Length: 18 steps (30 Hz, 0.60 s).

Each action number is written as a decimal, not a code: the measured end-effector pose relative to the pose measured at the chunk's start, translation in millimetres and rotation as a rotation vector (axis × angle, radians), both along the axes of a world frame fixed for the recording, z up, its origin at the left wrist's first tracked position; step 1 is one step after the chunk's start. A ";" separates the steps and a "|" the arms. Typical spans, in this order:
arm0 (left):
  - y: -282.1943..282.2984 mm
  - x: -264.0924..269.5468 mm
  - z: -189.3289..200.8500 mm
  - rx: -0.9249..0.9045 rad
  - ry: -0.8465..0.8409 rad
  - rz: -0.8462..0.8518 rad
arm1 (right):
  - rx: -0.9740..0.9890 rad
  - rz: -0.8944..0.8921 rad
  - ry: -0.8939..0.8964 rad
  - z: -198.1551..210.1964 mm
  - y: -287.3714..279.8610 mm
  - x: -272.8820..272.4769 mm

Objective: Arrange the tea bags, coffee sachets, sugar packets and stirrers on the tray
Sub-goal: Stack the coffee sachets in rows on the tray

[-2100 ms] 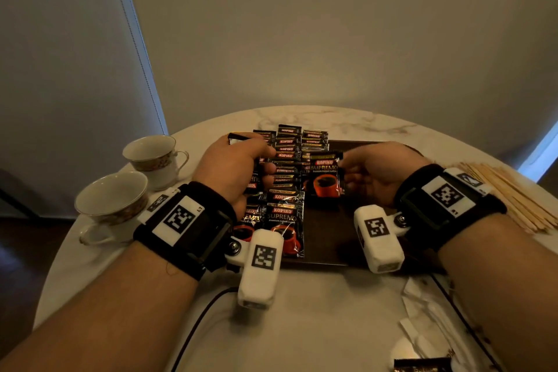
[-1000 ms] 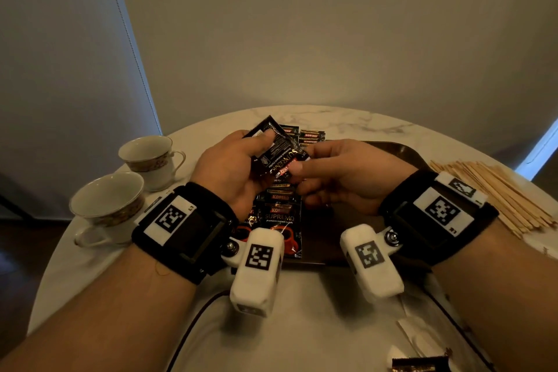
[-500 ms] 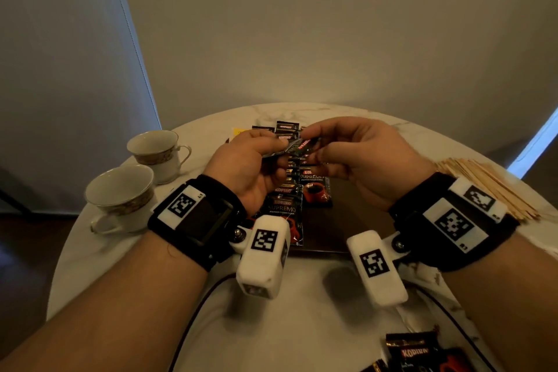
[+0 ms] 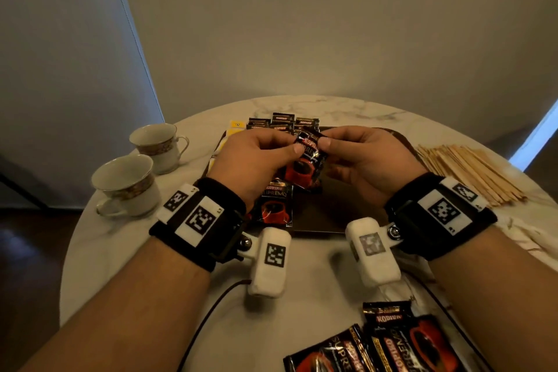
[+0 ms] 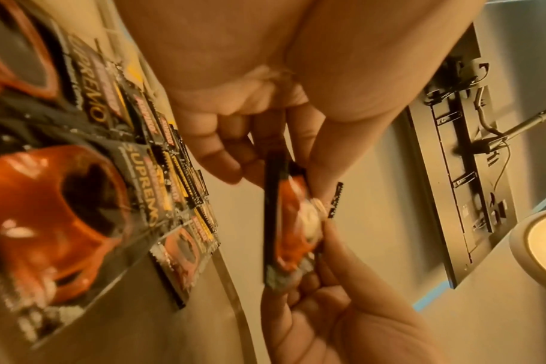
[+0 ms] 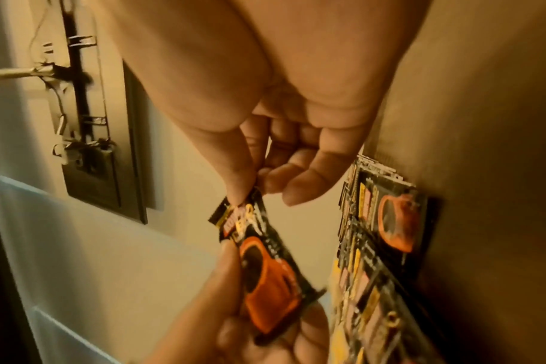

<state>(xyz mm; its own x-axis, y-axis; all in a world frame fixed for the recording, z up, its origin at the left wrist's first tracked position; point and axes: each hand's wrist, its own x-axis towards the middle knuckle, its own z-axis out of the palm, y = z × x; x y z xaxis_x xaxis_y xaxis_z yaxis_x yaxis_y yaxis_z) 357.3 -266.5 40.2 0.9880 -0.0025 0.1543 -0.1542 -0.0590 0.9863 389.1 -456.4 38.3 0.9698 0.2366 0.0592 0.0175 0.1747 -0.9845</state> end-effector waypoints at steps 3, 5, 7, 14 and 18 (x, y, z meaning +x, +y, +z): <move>3.1 -0.2 -3.1 -0.021 0.012 -0.102 | 0.114 0.060 0.069 2.3 -0.4 -1.9; 4.5 0.6 -4.9 -0.043 -0.013 -0.127 | 0.167 0.058 0.104 2.6 1.2 -1.9; 5.6 1.3 -5.4 -0.044 -0.067 -0.099 | 0.186 0.018 0.119 1.4 2.6 -0.8; 11.2 1.5 -4.5 0.021 -0.092 0.008 | -0.084 0.064 0.086 -2.0 2.2 -4.5; 12.3 8.1 -9.8 -0.029 -0.040 0.068 | -0.160 -0.068 0.160 -11.1 2.1 2.5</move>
<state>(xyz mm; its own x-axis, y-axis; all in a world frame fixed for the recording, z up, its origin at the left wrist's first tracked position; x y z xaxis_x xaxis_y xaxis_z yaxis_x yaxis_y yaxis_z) 365.4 -254.2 30.3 0.9787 0.0698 0.1929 -0.1903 -0.0424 0.9808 391.7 -454.2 27.3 0.9778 0.1647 -0.1296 -0.1346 0.0195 -0.9907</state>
